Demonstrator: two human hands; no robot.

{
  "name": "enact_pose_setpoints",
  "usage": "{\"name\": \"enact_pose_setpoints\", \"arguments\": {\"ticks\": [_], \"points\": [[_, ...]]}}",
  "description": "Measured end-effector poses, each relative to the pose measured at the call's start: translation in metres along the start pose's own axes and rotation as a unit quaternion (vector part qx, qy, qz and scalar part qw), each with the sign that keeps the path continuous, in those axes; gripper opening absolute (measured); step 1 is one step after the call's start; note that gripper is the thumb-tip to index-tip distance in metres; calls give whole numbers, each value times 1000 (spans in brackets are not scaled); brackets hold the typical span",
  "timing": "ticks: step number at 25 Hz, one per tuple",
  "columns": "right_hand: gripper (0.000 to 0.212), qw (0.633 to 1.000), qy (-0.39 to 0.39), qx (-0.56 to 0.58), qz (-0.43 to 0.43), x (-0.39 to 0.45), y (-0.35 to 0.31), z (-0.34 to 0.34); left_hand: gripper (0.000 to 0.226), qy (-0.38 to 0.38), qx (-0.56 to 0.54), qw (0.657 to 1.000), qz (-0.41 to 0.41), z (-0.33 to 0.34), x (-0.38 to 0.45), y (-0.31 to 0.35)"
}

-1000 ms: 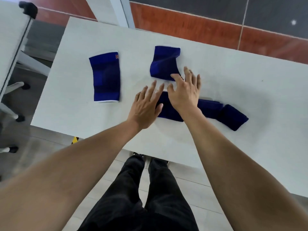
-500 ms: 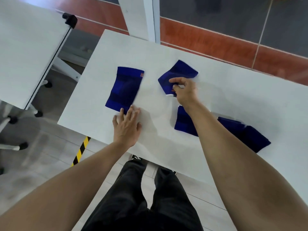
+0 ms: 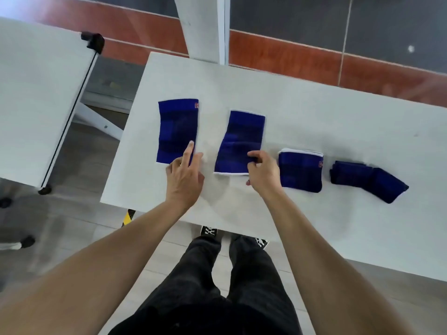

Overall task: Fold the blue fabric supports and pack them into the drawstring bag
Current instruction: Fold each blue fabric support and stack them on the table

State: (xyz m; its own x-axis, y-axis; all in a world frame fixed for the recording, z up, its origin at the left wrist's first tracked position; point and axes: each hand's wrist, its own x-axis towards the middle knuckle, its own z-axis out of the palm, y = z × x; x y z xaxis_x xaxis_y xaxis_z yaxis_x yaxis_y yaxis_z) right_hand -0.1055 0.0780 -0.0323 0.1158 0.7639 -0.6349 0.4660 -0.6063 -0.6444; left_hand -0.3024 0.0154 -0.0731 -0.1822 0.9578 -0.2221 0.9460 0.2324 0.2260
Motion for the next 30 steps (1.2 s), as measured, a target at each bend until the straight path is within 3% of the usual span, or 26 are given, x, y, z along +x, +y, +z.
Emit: {"name": "enact_pose_setpoints", "arguments": {"ticks": [2, 3, 5, 8, 12, 17, 21, 24, 28, 29, 30], "points": [[36, 965, 80, -234, -92, -9, 17, 12, 53, 19, -20, 1000, 8, -2, 2, -12], [38, 933, 120, -298, -159, -12, 24, 20, 53, 24, -24, 999, 3, -3, 2, -19], [44, 902, 95, -346, -241, -16, 31, 34, 54, 32, -25, 999, -36, -6, 2, -33], [52, 892, 3, -390, -230, -21, 45, 48, 61, -20, -29, 994, -104, -8, 2, -46], [54, 885, 4, -401, -238, -31, 57, 54, 63, -65, -20, 995, -69, -5, -13, -50], [44, 870, 147, -399, -251, -42, 59, 60, 56, -52, -63, 995, -57, -7, -37, -38], [32, 892, 76, -366, -253, -46, 31, 87, 49, -38, -145, 983, -109, -4, -50, -35], [31, 913, -1, -356, -201, -47, 15, 107, 39, -3, -292, 933, -208, -11, -54, -30], [32, 897, -62, -379, -220, -57, 16, 119, 51, 69, -475, 776, -410, -35, -43, -23], [32, 897, -72, -373, -226, -60, 17, 119, 53, 82, -499, 753, -420, -43, -40, -26], [33, 901, -72, -361, -230, -62, 18, 118, 54, 93, -501, 759, -406, -52, -39, -31]]}}
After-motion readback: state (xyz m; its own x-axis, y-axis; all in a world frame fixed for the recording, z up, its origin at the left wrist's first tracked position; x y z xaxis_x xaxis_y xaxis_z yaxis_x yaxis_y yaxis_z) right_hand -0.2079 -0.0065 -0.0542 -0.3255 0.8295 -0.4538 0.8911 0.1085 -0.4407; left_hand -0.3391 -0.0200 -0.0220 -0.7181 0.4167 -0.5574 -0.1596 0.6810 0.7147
